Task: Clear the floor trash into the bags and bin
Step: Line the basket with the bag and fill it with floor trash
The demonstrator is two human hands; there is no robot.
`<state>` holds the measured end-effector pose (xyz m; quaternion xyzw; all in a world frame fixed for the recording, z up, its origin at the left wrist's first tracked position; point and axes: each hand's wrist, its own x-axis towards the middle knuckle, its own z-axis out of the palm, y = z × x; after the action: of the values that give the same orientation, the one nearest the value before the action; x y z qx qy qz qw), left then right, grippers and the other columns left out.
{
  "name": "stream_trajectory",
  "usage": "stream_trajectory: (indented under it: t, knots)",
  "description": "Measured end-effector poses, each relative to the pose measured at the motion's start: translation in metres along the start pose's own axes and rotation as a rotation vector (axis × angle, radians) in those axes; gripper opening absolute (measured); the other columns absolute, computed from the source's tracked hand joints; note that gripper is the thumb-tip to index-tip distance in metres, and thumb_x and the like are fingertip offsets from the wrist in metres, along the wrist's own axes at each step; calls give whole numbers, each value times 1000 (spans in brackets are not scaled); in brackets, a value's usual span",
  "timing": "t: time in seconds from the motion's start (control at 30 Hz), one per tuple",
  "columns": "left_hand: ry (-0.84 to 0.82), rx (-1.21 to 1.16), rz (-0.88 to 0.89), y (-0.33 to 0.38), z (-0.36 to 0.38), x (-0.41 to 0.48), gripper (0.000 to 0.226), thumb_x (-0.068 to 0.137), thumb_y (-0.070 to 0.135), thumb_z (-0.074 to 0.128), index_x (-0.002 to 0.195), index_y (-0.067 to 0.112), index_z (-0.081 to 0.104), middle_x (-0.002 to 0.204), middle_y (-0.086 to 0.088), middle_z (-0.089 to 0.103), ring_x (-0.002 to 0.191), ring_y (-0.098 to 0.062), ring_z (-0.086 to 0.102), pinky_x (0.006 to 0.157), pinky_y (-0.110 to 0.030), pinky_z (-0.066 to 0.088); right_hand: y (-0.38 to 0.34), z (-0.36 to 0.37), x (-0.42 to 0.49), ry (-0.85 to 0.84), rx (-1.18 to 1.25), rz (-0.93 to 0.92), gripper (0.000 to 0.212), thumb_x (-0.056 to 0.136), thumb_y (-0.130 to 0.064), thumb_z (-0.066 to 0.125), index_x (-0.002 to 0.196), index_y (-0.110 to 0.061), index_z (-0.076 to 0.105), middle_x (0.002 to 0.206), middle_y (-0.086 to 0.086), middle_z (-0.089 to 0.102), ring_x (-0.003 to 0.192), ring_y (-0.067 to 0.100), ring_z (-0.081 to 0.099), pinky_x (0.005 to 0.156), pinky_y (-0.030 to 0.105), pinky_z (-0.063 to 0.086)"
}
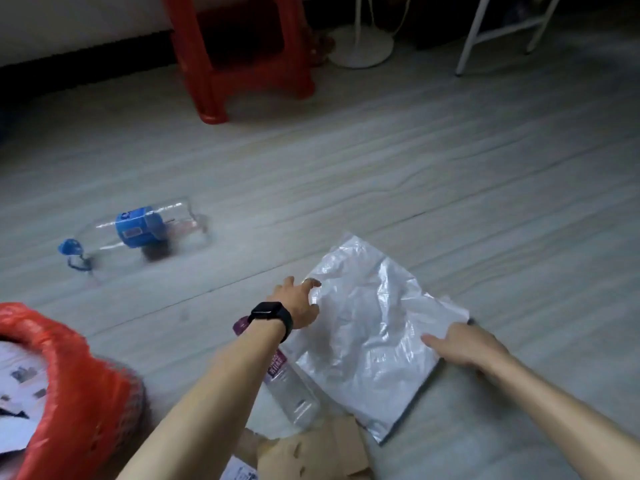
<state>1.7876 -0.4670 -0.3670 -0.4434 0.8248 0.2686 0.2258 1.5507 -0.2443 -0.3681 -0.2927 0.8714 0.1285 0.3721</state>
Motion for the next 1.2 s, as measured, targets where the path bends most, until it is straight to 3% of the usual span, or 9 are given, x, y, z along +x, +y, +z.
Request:
stream_trajectory:
  t: [0.13, 0.23, 0.37, 0.47, 0.57, 0.73, 0.97, 1.1, 1.2]
  knots:
    - [-67, -116, -19, 3, 20, 10, 46, 91, 39, 55, 135, 47, 48, 132, -13, 42, 127, -31, 47, 109, -35, 36, -4, 20, 3, -49, 172, 72, 104, 73, -78, 49, 146, -6, 30, 86, 3, 71, 65, 19, 69, 54, 24, 49]
    - [-1, -249, -41, 8, 20, 11, 35, 91, 30, 59, 125, 35, 61, 124, -10, 53, 111, -26, 56, 99, -29, 42, -7, 30, 12, -33, 432, -26, 81, 76, -55, 71, 134, -10, 35, 105, 6, 68, 86, 26, 68, 67, 27, 49]
    - [135, -527, -81, 11, -3, 9, 19, 89, 17, 63, 103, 27, 72, 107, 2, 70, 100, -17, 64, 81, -19, 44, -16, 16, 16, 285, 758, -155, 30, 81, -12, 65, 100, -29, 49, 85, -6, 58, 75, 14, 57, 64, 14, 41]
    - [246, -758, -70, 5, -39, 4, 21, 86, 21, 68, 104, 29, 73, 102, 5, 72, 91, -11, 68, 83, -24, 52, -33, -20, 18, 432, 1003, -228, 32, 84, -11, 67, 102, -33, 53, 90, -10, 60, 80, 11, 58, 66, 8, 41]
    - [360, -1008, -19, -7, -78, -11, 22, 87, 18, 69, 105, 29, 74, 100, 6, 73, 82, -7, 70, 68, -19, 54, -57, -58, 11, 195, 1213, -379, 57, 82, -7, 75, 126, -29, 45, 105, 1, 63, 89, 16, 66, 73, 29, 56]
    - [464, -1186, 25, -46, -112, -40, 34, 89, 11, 69, 121, 20, 66, 108, -3, 68, 94, -14, 66, 68, -18, 52, -103, -114, -6, 361, 924, -481, 51, 86, -17, 71, 134, -21, 54, 116, 3, 67, 104, 21, 64, 93, 34, 51]
    - [478, -1078, -48, -120, -114, -92, 65, 80, 16, 79, 138, 12, 51, 116, 3, 61, 90, 0, 60, 58, -5, 48, -157, -153, -52, 441, 562, -688, 50, 79, -22, 73, 127, -34, 61, 86, -10, 62, 83, 11, 59, 73, 21, 42]
    - [512, -1041, -61, -145, -117, -109, 72, 76, 14, 82, 141, 14, 49, 134, 0, 55, 108, -12, 57, 87, -16, 44, -184, -159, -72, 236, 616, -764, 72, 77, 0, 65, 130, -47, 54, 98, -6, 62, 79, 10, 61, 66, 28, 57]
    - [492, -1083, -29, -155, -118, -115, 73, 73, 2, 82, 138, 20, 52, 138, 0, 55, 102, -9, 64, 92, -24, 46, -196, -157, -75, -34, 729, -766, 94, 67, 18, 59, 143, -37, 47, 129, -14, 47, 103, 7, 58, 63, 22, 54]
